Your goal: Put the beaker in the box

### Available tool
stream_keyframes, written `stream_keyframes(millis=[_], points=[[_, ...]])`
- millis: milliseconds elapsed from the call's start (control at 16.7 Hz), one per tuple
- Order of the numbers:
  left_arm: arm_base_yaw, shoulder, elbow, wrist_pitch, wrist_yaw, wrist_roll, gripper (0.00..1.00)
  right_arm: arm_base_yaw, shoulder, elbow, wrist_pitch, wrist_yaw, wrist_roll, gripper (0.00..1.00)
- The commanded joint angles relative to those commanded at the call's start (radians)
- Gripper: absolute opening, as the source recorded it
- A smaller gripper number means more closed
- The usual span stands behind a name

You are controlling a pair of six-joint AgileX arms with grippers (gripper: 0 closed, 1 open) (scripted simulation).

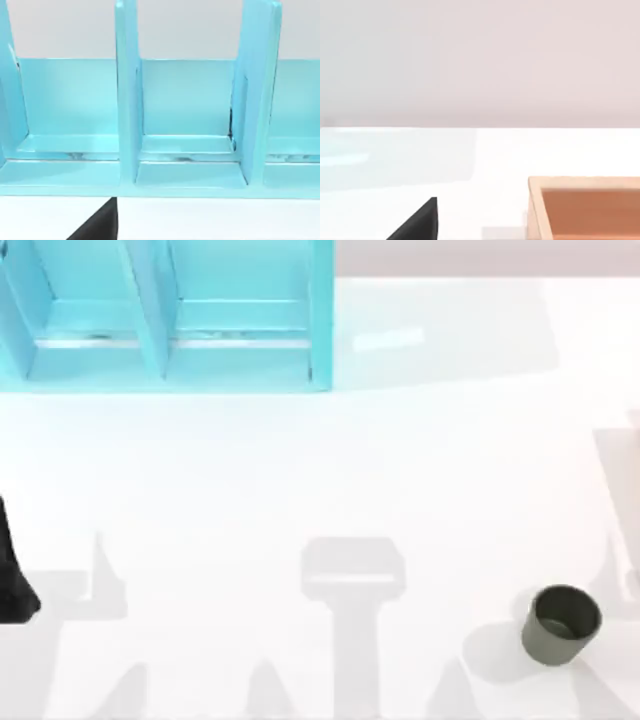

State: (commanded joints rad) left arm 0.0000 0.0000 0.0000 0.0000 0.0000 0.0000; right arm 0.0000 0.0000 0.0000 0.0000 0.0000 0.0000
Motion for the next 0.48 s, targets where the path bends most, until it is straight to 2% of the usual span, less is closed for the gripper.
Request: stream_keyframes(millis=[240,480], points=[[0.000,0.000,0.000,0.000,0.000,0.000,1.00,0.015,0.033,0.034,-0.030,-0.002,0.013,1.00],[0.000,0.000,0.000,0.000,0.000,0.000,1.00,0.079,0.222,0.222,-0.203,-0.006,0.075,1.00]])
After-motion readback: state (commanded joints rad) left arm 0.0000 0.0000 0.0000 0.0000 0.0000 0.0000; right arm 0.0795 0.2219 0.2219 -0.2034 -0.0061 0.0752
